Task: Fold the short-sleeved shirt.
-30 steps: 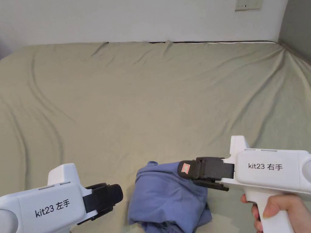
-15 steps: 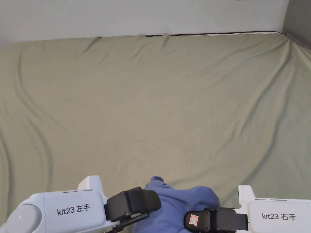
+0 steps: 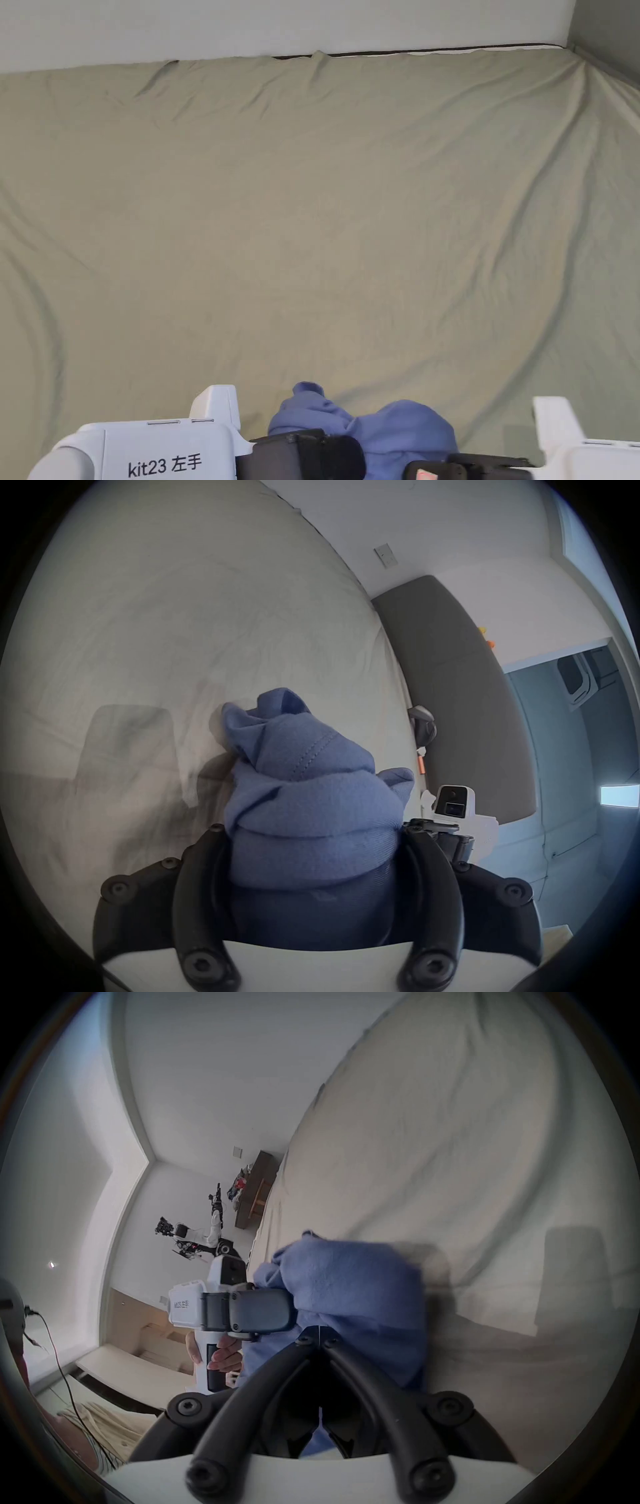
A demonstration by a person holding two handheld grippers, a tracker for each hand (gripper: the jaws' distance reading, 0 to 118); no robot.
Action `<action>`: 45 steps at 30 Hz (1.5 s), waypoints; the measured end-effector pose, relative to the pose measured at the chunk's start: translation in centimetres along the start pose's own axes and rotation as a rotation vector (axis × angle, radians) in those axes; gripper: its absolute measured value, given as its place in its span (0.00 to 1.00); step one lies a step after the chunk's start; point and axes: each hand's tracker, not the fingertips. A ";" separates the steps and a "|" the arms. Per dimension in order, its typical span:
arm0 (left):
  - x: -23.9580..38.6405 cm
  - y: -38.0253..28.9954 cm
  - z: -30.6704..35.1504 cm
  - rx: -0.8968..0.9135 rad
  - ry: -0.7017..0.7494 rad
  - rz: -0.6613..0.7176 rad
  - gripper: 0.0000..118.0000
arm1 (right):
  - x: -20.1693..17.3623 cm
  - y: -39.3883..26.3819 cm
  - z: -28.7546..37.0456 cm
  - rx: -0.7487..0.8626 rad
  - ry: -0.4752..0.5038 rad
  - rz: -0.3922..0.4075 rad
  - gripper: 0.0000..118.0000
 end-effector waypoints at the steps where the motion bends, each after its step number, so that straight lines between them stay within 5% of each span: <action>1: -0.1 -0.2 -0.1 0.022 -0.024 0.002 0.54 | -0.5 0.2 1.1 0.037 -0.034 0.028 0.00; 7: -0.4 0.8 2.1 0.003 0.047 -0.069 0.53 | -2.8 1.8 3.4 0.096 -0.198 0.122 0.00; 12: -0.6 4.2 9.4 0.029 0.297 -0.173 0.53 | -4.7 2.0 1.2 0.097 -0.159 0.146 0.00; 17: -5.5 5.9 21.1 0.057 0.614 -0.125 0.53 | -7.0 1.8 -1.6 0.105 -0.093 0.164 0.00; 21: -10.8 5.3 29.5 0.093 0.751 0.072 0.53 | -8.8 1.7 -3.3 0.092 -0.099 0.176 0.00; 26: -19.2 2.9 34.3 0.202 0.639 0.298 0.53 | -10.4 1.1 -5.5 0.078 -0.117 0.179 0.00; 28: -21.4 1.6 34.3 0.287 0.521 0.400 0.59 | -10.3 1.2 -6.2 0.066 -0.119 0.174 0.00; 31: -21.3 0.1 34.9 0.347 0.456 0.360 0.67 | -11.2 1.3 -7.4 0.043 -0.146 0.206 0.00; 34: -19.2 -0.3 36.1 0.284 0.636 0.369 0.87 | -12.0 1.5 -7.8 0.050 -0.148 0.228 0.00; 36: -16.6 -0.7 38.1 0.265 0.776 0.314 0.88 | -13.0 1.3 -8.1 0.076 -0.142 0.240 0.00; 39: -11.3 -1.5 41.5 0.337 1.060 0.189 0.77 | -14.0 1.4 -7.5 0.120 -0.154 0.269 0.00; 41: -7.1 -1.8 43.1 0.433 1.206 0.129 0.51 | -14.8 1.5 -6.7 0.168 -0.193 0.301 0.00; 43: -2.8 -2.3 43.9 0.535 1.180 0.024 0.16 | -16.0 1.2 -5.7 0.233 -0.223 0.341 0.00; 45: 1.5 -2.7 43.9 0.630 1.017 -0.114 0.04 | -17.0 1.2 -4.3 0.281 -0.218 0.365 0.00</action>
